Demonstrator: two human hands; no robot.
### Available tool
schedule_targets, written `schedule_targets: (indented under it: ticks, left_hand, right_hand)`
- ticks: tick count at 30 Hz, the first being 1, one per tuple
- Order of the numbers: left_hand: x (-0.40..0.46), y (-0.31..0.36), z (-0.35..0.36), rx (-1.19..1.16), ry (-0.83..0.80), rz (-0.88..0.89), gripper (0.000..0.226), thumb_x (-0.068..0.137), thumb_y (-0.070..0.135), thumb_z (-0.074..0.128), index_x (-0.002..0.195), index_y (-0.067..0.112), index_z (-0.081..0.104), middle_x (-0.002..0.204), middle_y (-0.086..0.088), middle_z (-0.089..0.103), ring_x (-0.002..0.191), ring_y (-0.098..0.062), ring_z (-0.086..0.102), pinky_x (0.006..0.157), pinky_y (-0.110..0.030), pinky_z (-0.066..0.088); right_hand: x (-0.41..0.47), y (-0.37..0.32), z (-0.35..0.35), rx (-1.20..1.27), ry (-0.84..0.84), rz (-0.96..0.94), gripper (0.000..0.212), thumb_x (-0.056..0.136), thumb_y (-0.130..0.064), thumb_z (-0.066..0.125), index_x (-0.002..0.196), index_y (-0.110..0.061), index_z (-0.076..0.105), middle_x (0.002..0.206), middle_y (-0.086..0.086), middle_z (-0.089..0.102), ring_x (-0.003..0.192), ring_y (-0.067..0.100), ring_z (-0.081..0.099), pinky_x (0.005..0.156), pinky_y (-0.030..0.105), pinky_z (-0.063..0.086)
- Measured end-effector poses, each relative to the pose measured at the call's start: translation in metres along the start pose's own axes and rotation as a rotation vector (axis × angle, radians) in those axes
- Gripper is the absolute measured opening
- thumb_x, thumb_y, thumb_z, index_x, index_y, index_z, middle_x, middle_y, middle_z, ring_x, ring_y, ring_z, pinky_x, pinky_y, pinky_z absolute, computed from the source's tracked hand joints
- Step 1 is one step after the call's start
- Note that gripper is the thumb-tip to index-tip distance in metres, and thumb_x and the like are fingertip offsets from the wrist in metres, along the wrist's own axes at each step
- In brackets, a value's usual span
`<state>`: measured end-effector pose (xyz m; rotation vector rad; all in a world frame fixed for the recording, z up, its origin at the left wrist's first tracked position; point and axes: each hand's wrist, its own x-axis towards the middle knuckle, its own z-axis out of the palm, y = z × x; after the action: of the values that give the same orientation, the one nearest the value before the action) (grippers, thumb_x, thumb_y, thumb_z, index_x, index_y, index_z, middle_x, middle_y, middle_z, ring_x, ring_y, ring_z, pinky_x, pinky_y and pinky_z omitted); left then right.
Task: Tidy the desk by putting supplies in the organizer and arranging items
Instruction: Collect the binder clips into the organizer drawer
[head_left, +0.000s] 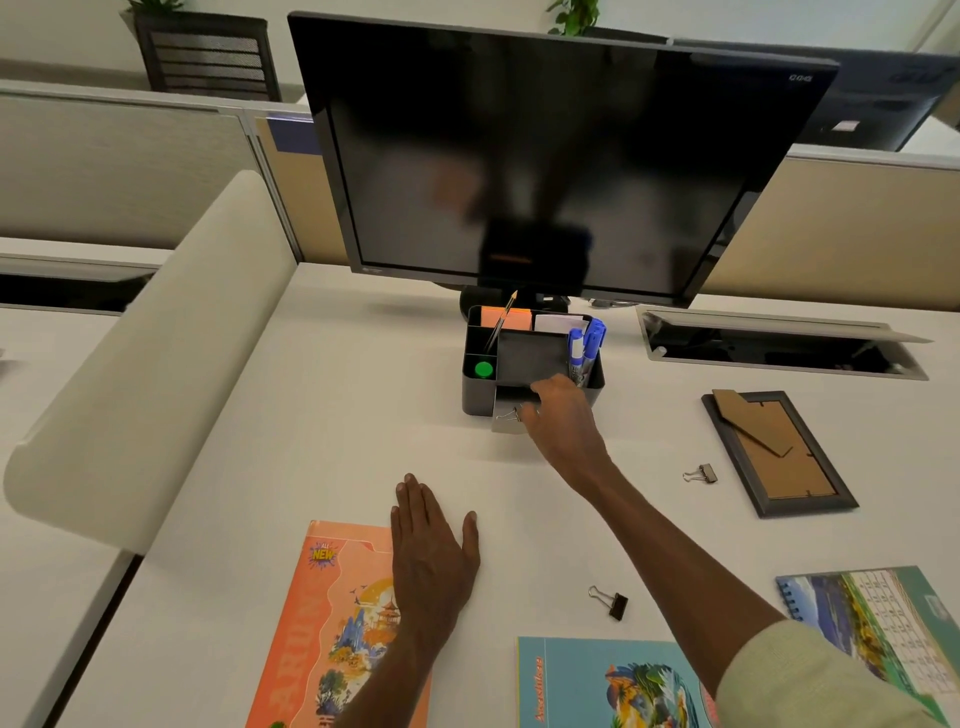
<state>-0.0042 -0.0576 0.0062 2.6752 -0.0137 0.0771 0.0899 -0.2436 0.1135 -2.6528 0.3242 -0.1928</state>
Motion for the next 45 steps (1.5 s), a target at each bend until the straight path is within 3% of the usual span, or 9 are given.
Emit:
schedule_targets:
  ticks: [4, 8, 11, 19, 23, 30, 37, 41, 45]
  left_hand:
    - [-0.001, 0.0, -0.001, 0.002, 0.005, 0.004, 0.078, 0.094, 0.049, 0.044, 0.149, -0.002, 0.026, 0.158, -0.017, 0.025, 0.148, -0.03, 0.023, 0.12, -0.041, 0.025]
    - [-0.001, 0.0, -0.001, 0.011, 0.006, 0.015, 0.077, 0.093, 0.049, 0.044, 0.148, -0.003, 0.028, 0.158, -0.018, 0.026, 0.147, -0.031, 0.024, 0.119, -0.042, 0.025]
    - [-0.001, 0.0, -0.001, 0.022, 0.0, 0.016, 0.077, 0.094, 0.049, 0.042, 0.147, -0.004, 0.029, 0.157, -0.019, 0.026, 0.147, -0.031, 0.025, 0.119, -0.042, 0.024]
    - [-0.001, 0.001, -0.002, 0.024, 0.005, 0.022, 0.077, 0.093, 0.05, 0.042, 0.147, -0.004, 0.03, 0.156, -0.02, 0.028, 0.146, -0.032, 0.027, 0.119, -0.043, 0.025]
    - [-0.001, 0.001, -0.002, 0.015, 0.009, 0.025, 0.076, 0.093, 0.049, 0.044, 0.147, -0.004, 0.031, 0.156, -0.02, 0.029, 0.145, -0.033, 0.028, 0.119, -0.043, 0.026]
    - [0.0, 0.0, -0.001, 0.019, 0.005, 0.022, 0.077, 0.093, 0.05, 0.043, 0.148, -0.003, 0.029, 0.157, -0.019, 0.027, 0.146, -0.032, 0.027, 0.119, -0.042, 0.024]
    - [-0.001, 0.0, -0.001, 0.016, 0.002, 0.015, 0.077, 0.093, 0.051, 0.041, 0.148, -0.002, 0.029, 0.157, -0.019, 0.027, 0.146, -0.031, 0.026, 0.119, -0.042, 0.024]
    - [-0.001, -0.001, -0.001, -0.002, 0.008, 0.018, 0.077, 0.093, 0.05, 0.043, 0.148, -0.002, 0.028, 0.157, -0.019, 0.027, 0.146, -0.032, 0.026, 0.119, -0.042, 0.025]
    - [-0.001, -0.001, -0.001, -0.014, 0.005, 0.02, 0.077, 0.094, 0.05, 0.042, 0.149, -0.002, 0.026, 0.158, -0.018, 0.025, 0.147, -0.031, 0.024, 0.119, -0.042, 0.024]
  right_hand:
    - [-0.014, 0.014, -0.006, 0.101, 0.165, -0.028, 0.022, 0.096, -0.014, 0.052, 0.11, -0.005, 0.067, 0.104, 0.011, 0.065, 0.092, 0.017, 0.057, 0.083, 0.023, 0.045]
    - [-0.028, 0.033, -0.017, 0.187, 0.3, 0.011, 0.018, 0.095, -0.009, 0.053, 0.102, -0.005, 0.068, 0.096, 0.008, 0.066, 0.085, 0.013, 0.055, 0.074, 0.01, 0.04]
    - [-0.039, 0.055, -0.025, 0.194, 0.361, 0.058, 0.017, 0.092, -0.005, 0.055, 0.102, -0.004, 0.068, 0.098, 0.008, 0.066, 0.086, 0.015, 0.058, 0.075, 0.015, 0.038]
    - [-0.055, 0.126, -0.027, 0.0, 0.223, 0.209, 0.028, 0.089, -0.002, 0.054, 0.115, -0.004, 0.063, 0.118, 0.011, 0.06, 0.114, 0.028, 0.049, 0.09, 0.034, 0.043]
    - [-0.061, 0.156, -0.03, -0.249, 0.127, 0.259, 0.039, 0.078, 0.01, 0.054, 0.116, 0.004, 0.061, 0.112, 0.021, 0.062, 0.104, 0.041, 0.05, 0.074, 0.045, 0.052]
    - [-0.068, 0.199, -0.021, -0.465, -0.013, 0.283, 0.024, 0.084, 0.01, 0.04, 0.096, 0.008, 0.061, 0.095, 0.025, 0.061, 0.077, 0.042, 0.057, 0.061, 0.041, 0.047]
    - [-0.075, 0.203, -0.016, -0.321, 0.022, 0.201, 0.016, 0.071, 0.016, 0.067, 0.08, 0.005, 0.06, 0.076, 0.022, 0.058, 0.063, 0.034, 0.054, 0.049, 0.036, 0.046]
    - [-0.074, 0.199, -0.012, -0.28, -0.009, 0.164, 0.015, 0.068, 0.015, 0.066, 0.075, 0.004, 0.06, 0.072, 0.02, 0.054, 0.062, 0.035, 0.055, 0.051, 0.032, 0.04]
    - [-0.071, 0.164, -0.023, -0.102, 0.025, 0.207, 0.025, 0.078, 0.003, 0.063, 0.103, 0.003, 0.066, 0.093, 0.017, 0.064, 0.088, 0.033, 0.061, 0.072, 0.029, 0.042]
